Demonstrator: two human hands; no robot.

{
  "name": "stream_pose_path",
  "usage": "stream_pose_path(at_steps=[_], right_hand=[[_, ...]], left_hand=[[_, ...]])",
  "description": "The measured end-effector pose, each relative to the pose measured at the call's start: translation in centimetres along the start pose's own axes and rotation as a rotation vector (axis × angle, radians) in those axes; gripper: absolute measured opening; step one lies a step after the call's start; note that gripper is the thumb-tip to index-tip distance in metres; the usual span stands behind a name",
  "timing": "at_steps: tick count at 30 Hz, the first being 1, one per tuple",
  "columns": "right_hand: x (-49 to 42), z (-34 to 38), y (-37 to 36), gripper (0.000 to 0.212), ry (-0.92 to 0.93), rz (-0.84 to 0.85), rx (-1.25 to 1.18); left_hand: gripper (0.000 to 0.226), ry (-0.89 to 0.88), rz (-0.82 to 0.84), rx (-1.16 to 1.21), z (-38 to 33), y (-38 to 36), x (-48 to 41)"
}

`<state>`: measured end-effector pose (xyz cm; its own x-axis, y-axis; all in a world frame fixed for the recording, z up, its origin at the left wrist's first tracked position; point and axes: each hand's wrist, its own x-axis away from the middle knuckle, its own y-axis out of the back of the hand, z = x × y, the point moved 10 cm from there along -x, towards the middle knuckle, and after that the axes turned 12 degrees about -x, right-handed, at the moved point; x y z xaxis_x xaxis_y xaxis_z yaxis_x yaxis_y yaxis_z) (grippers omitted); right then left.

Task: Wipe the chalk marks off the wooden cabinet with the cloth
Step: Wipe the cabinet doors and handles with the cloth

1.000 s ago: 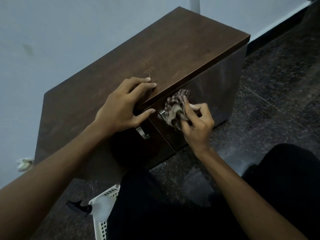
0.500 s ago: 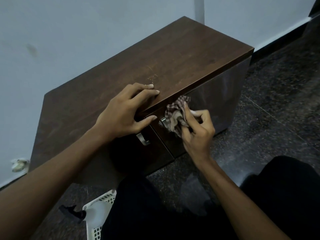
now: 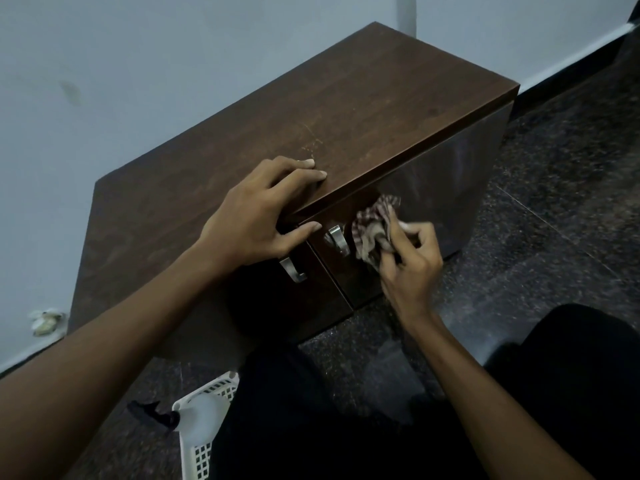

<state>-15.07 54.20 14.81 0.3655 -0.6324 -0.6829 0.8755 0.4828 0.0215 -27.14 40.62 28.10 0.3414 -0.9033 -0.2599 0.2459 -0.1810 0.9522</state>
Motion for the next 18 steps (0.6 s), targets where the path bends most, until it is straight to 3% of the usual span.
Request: stream_pose_path(at_steps=[5,12,15,18], right_hand=[[-2.7,2.1,0.0,0.039,0.111,-0.014,0.005],[4.2,-6.8,1.7,0.023,-0.266,0.019,0.111],[3.7,-5.6,1.5,0.008,-0.353,-0.064,0.051],[0.3,-2.5,1.6,0.009,-0.315,-0.172,-0.036]], left_hand=[[0.061,-0.001,0.001,-0.002,-0.1,0.0,-0.2],[0.061,0.001,-0.004,-0.008,-0.1,0.2,-0.1],[0.061,-0.001,-0.005,-0.009,-0.1,0.1,-0.1],[0.061,0.004,-0.006,-0.006,-0.1,0.1,-0.1]])
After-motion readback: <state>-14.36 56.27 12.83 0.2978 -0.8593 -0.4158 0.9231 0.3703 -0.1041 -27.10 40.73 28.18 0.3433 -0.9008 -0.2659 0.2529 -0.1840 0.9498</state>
